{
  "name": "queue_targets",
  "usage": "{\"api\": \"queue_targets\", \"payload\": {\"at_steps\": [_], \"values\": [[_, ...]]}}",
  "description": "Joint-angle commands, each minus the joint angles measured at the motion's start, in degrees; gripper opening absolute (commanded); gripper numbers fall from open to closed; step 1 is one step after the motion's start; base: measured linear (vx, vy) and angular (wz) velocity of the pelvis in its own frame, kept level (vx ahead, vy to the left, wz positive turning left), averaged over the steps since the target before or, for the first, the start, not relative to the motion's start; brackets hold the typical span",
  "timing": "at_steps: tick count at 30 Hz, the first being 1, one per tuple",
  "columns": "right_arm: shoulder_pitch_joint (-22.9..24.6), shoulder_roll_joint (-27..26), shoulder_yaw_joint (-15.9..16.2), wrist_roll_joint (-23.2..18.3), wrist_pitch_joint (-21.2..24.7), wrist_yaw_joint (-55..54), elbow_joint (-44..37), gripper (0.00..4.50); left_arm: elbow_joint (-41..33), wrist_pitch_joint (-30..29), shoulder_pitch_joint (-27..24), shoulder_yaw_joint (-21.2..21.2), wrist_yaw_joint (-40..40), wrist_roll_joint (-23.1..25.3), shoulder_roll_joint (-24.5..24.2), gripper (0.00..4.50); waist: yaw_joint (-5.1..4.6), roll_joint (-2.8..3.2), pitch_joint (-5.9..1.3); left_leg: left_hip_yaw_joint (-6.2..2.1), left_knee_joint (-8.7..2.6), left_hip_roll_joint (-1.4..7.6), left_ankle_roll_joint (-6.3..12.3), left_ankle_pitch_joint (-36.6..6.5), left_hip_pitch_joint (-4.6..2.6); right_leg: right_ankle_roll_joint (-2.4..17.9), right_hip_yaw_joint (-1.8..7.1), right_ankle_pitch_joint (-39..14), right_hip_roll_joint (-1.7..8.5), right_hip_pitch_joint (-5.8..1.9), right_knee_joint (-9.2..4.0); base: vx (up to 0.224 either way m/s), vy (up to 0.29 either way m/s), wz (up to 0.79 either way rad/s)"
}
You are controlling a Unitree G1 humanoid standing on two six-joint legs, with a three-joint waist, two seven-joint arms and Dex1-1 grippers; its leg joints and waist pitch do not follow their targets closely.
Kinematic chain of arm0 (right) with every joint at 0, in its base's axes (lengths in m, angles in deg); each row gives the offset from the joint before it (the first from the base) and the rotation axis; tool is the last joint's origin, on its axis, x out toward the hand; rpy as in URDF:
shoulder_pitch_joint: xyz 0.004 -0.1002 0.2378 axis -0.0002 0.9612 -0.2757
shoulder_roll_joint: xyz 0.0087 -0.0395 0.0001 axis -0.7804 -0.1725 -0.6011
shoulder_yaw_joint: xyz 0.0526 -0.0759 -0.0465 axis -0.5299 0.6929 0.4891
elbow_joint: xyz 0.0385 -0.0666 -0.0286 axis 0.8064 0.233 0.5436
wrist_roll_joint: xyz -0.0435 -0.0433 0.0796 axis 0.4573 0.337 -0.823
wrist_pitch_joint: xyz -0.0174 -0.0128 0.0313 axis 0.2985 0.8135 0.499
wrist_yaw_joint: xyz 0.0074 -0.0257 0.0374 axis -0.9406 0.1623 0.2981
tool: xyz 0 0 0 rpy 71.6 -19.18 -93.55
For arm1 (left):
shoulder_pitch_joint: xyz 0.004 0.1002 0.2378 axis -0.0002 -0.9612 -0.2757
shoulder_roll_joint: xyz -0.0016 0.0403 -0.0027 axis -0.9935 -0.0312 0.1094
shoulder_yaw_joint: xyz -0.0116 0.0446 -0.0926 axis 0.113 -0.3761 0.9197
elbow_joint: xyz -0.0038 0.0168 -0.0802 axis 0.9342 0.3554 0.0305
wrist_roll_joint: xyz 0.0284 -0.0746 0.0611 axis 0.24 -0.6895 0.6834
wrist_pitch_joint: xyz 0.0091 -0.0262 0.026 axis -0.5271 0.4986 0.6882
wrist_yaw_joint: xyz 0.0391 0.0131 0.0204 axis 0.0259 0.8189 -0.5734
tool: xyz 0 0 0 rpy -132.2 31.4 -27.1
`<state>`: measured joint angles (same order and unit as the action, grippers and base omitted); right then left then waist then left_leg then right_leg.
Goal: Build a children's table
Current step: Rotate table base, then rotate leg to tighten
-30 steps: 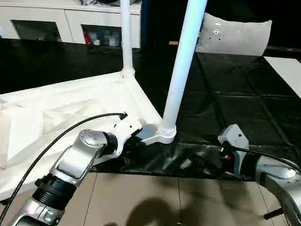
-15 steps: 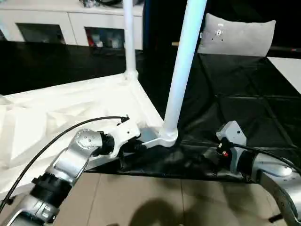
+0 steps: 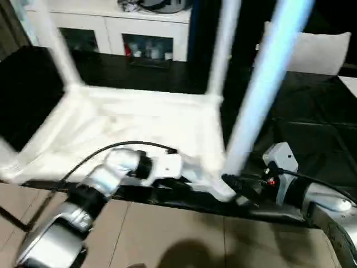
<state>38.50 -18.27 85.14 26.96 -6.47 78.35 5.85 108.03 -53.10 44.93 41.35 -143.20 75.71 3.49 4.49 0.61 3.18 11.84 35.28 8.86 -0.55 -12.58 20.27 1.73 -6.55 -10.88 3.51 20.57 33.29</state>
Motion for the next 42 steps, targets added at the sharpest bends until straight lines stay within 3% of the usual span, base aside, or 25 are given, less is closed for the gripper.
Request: {"api": "queue_targets", "payload": {"at_steps": [1,4,5,6,7,10,14,18,19,21,22,23,24,25,28,33,34,37,42], "values": [[0.3,0.6,-1.7,-0.4,0.0,-0.6,-1.5,4.5,2.3,3.0,2.5,1.5,1.5,-1.2,2.5,0.06,-0.57,-0.55,-3.63,-3.22,-4.89,6.1,0.57,-8.2,-0.84,9.1,5.07,-12.1,7.88,-1.59,-3.74,0.0,0.0,0.0],[0.4,0.6,-1.7,-0.7,-0.1,-0.4,-1.5,4.5,4.6,-4.1,2.8,4.3,3.9,-1.7,2.3,0.06,-0.56,-0.84,-3.84,-3.06,-4.47,5.88,2.43,-4.9,-0.35,10.0,5.08,-8.4,7.8,-1.82,-3.11,0.0,0.0,0.0],[0.4,0.6,-1.7,-0.7,-0.1,-0.4,-1.5,4.5,4.6,-4.1,2.8,4.3,3.9,-1.7,2.3,0.06,-0.76,-0.93,-3.63,-3.02,-4.42,5.76,2.94,-5.2,-0.2,10.2,5.07,-9.4,7.81,-1.82,-3.27,0.0,0.0,0.0],[0.2,0.8,-1.5,-0.7,-0.6,0.0,-1.0,4.5,4.6,-6.5,2.6,4.5,3.2,-1.9,1.6,0.06,-1.03,-1.54,-3.61,-2.97,-4.38,5.65,3.12,-5.5,-0.03,10.0,5.07,-10.4,7.8,-1.95,-3.34,0.0,0.0,0.0],[0.0,0.9,-1.4,-0.7,-0.9,0.3,-0.7,4.5,4.9,-7.9,2.7,4.5,2.7,-2.0,1.2,0.06,-1.26,-1.23,-3.51,-2.97,-4.26,5.42,3.22,-5.9,-0.05,9.7,4.99,-13.0,7.8,-1.96,-3.55,0.0,0.0,0.0],[-1.5,1.4,-0.4,-0.7,-1.9,2.1,1.2,4.5,5.3,-12.6,2.4,5.6,0.1,-3.3,-0.5,0.06,-2.01,-1.37,-3.24,-3.01,-4.22,5.24,3.37,-7.4,-0.05,8.1,4.77,-19.5,7.55,-1.8,-4.29,0.0,0.0,0.0],[-3.3,1.1,0.3,-1.4,-2.1,3.8,3.3,4.5,4.5,-15.5,1.4,6.3,-2.6,-4.4,-1.8,0.06,-2.91,-1.31,-3.23,-3.22,-4.32,5.45,3.39,-8.0,-0.14,8.7,4.82,-19.4,7.41,-1.65,-4.21,0.0,0.0,0.0],[-5.7,1.1,2.3,-3.1,-3.8,9.9,6.5,4.5,1.5,-13.1,-0.5,7.2,-4.4,-4.7,-3.5,0.06,-3.59,-1.3,-3.29,-3.15,-4.17,5.43,4.09,-7.2,0.19,9.8,4.92,-17.1,7.38,-1.81,-3.92,0.0,0.0,0.0],[-6.3,1.2,2.9,-4.0,-4.0,12.2,7.2,4.24,0.6,-13.4,-0.9,7.4,-4.9,-4.8,-3.9,0.0,-3.72,-1.58,-3.36,-3.07,-4.09,5.35,4.67,-6.7,0.27,10.0,4.89,-16.5,7.32,-1.89,-3.83,0.0,0.0,0.0],[-7.0,1.3,3.4,-4.4,-4.3,13.9,8.3,4.17,0.0,-13.7,-1.1,7.6,-5.5,-5.2,-4.3,0.0,-3.66,-1.35,-3.33,-2.97,-4.03,5.33,5.01,-6.6,0.09,10.1,4.88,-16.9,7.29,-1.75,-3.88,0.0,0.0,0.0],[-8.1,1.5,4.5,-4.0,-5.1,15.9,9.9,4.17,-0.9,-14.3,-1.3,7.7,-6.5,-5.5,-5.1,0.0,-3.57,-1.51,-3.43,-2.88,-4.02,5.43,4.95,-6.2,-0.05,10.0,4.95,-16.4,7.13,-1.64,-3.81,0.0,0.0,0.0],[-9.6,1.7,5.8,-3.4,-6.1,17.7,11.8,4.12,-1.6,-15.0,-1.5,7.8,-7.6,-5.6,-6.0,0.0,-3.53,-1.28,-3.43,-2.97,-4.15,5.5,4.92,-5.8,0.02,10.3,4.87,-15.6,7.06,-1.61,-3.58,0.0,0.0,0.0],[-9.8,1.7,6.0,-3.3,-6.2,17.9,12.1,3.98,-1.8,-15.1,-1.6,7.8,-7.7,-5.6,-6.2,0.0,-3.55,-1.51,-3.5,-2.92,-4.12,5.56,4.75,-5.9,-0.06,10.5,4.83,-15.2,7.08,-1.52,-3.45,0.0,0.0,0.0],[-10.3,1.7,6.3,-3.2,-6.4,18.3,12.7,3.82,-2.0,-15.3,-1.6,7.8,-8.1,-5.6,-6.4,0.0,-3.55,-1.32,-3.54,-2.98,-4.15,5.61,4.63,-5.5,-0.03,10.9,4.87,-14.2,7.09,-1.59,-3.22,0.0,0.0,0.0],[-13.1,0.8,8.0,-2.9,-7.6,20.9,16.4,3.7,-5.1,-17.6,-2.6,7.7,-9.5,-5.8,-8.7,0.0,-3.44,-1.84,-3.62,-2.96,-4.2,5.78,4.55,-4.6,0.02,12.1,4.99,-11.6,7.32,-1.62,-2.63,0.0,0.0,0.0],[-16.4,-0.8,10.8,-0.5,-10.9,23.5,22.4,3.21,-6.9,-16.5,-3.6,8.4,-9.6,-5.0,-10.6,0.0,-3.16,-1.96,-3.6,-2.76,-4.07,5.63,4.24,-4.2,0.11,12.7,5.07,-10.1,7.17,-1.41,-2.52,0.0,0.0,0.0],[-16.8,-0.9,11.1,-0.3,-11.4,23.8,23.2,2.94,-7.4,-16.5,-3.8,8.3,-9.8,-5.0,-10.8,0.0,-3.06,-1.94,-3.69,-2.79,-4.03,5.73,3.99,-4.0,0.05,12.9,5.06,-9.6,7.19,-1.41,-2.3,0.0,0.0,0.0],[-19.9,-2.0,13.1,-0.1,-12.6,26.5,26.7,2.84,-9.7,-17.6,-4.4,8.3,-10.2,-5.7,-11.0,0.0,-2.81,-2.11,-3.77,-2.68,-4.0,5.88,4.28,-3.1,0.0,13.8,5.1,-7.1,7.12,-1.36,-1.84,0.0,0.0,0.0],[-22.3,-3.1,13.5,0.4,-13.9,27.3,30.3,2.38,-11.0,-18.0,-4.5,7.9,-10.9,-5.9,-10.6,0.0,-2.2,-2.27,-3.63,-2.57,-3.86,5.8,3.68,-3.3,-0.02,13.8,5.26,-7.7,7.15,-1.27,-1.78,0.0,0.0,0.0]]}}
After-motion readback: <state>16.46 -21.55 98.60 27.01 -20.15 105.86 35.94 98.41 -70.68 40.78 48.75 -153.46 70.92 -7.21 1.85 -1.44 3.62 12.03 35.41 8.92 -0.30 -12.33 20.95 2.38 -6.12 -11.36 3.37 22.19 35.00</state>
